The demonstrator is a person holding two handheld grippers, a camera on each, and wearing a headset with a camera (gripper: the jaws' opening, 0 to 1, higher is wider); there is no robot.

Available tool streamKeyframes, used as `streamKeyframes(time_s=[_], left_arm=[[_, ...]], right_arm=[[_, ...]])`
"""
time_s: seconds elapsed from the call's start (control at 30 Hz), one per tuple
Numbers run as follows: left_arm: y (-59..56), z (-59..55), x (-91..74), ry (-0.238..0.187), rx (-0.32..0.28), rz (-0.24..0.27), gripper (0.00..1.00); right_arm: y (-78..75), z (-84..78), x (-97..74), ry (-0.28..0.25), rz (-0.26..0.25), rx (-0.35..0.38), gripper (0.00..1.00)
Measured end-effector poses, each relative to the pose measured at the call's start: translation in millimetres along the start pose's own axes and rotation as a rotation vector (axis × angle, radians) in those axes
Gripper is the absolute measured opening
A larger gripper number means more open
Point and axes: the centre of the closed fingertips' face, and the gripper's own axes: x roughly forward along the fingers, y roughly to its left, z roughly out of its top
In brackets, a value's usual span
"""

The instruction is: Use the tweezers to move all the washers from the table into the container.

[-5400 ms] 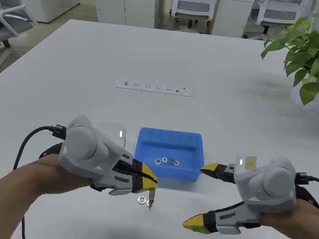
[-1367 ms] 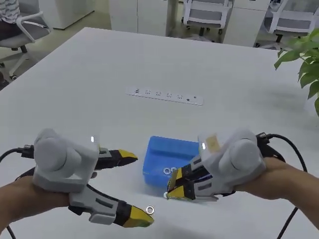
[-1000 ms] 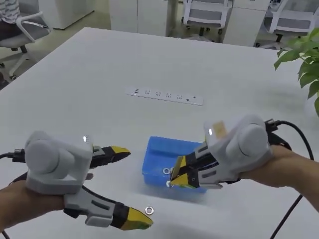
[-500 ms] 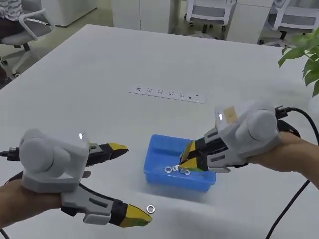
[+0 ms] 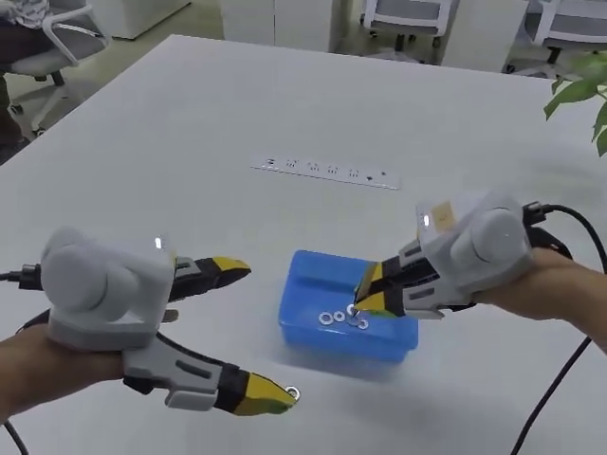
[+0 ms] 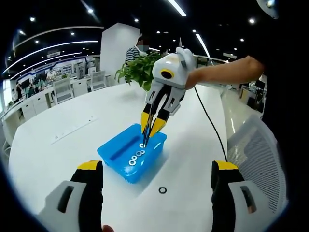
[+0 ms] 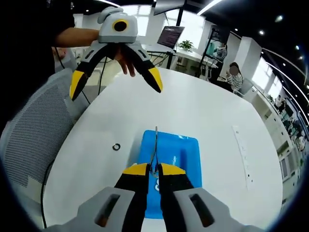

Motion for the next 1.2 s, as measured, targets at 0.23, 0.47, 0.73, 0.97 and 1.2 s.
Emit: streamKeyframes(time_s=[0.23,0.47,0.73,0.97,1.2], left_arm=[[7.4,3.0,7.2,-0.002,0.005,-0.002,0.97],[13.3,4.3,15.4,0.009,0.019,-0.018,0.93],[18.5,6.8,25.0,0.025,0.054,-0.05,0.77],[20.5,12.9,36.1,0.03,0.091,-0.087,0.59],[25.0,18.3,50.6,0.035,0.155,-0.107,0.43]], right_arm=[[-1.9,-9.1,10.9,-0.002,0.02,0.016,0.08],[-3.0,-14.5,21.0,-0.006,0.037,0.023,0.08],[-1.0,-20.1,30.7,-0.007,0.052,0.033,0.08],[-0.8,-22.6,35.8,-0.004,0.059,0.04,0.08],[-0.2,-25.2,38.8,0.0,0.066,0.051,0.08]])
